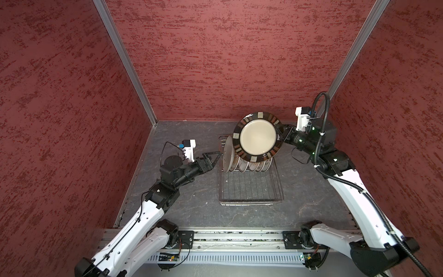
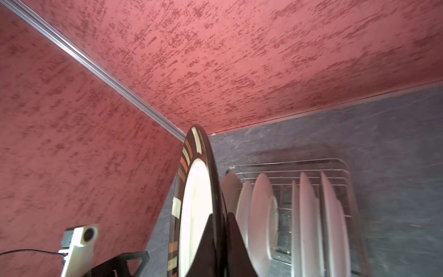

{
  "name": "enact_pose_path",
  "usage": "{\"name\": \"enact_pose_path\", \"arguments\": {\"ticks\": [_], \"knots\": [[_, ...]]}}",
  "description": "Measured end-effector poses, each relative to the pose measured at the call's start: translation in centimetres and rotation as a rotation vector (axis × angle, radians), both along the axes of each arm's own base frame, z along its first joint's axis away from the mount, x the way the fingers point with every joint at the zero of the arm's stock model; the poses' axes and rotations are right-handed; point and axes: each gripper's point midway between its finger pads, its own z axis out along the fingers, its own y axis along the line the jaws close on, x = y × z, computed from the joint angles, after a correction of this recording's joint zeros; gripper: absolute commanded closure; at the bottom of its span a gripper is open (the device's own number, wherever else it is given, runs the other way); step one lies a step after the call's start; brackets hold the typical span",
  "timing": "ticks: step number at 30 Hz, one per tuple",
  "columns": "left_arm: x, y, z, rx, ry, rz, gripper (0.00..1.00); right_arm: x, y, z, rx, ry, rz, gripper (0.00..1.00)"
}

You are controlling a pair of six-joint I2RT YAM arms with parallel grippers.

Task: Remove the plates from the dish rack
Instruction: 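Carry the plate toward the left gripper while the left gripper grasps its rim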

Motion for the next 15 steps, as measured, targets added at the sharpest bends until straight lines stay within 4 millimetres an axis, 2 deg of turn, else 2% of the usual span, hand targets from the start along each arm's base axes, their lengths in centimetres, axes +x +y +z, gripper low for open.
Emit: {"name": "enact_pose_path", "arguments": {"ticks": [3,8,15], "knots": [[-0.1,-0.1,-0.1,-0.019,0.009,0.024,0.00,0.2,0.7,-0.6,0.075,0.019,0.032,1.00],[0.7,0.3,-1.5,-0.030,0.030,0.079,0.00,0.7,1.4,-1.2,0.130,0.046,0.064,1.00],[2.5,-0.3,-1.3,-0.059,0.010,0.100,0.00,1.4,2.3,-1.5,0.169,0.016,0.109,1.00]]}}
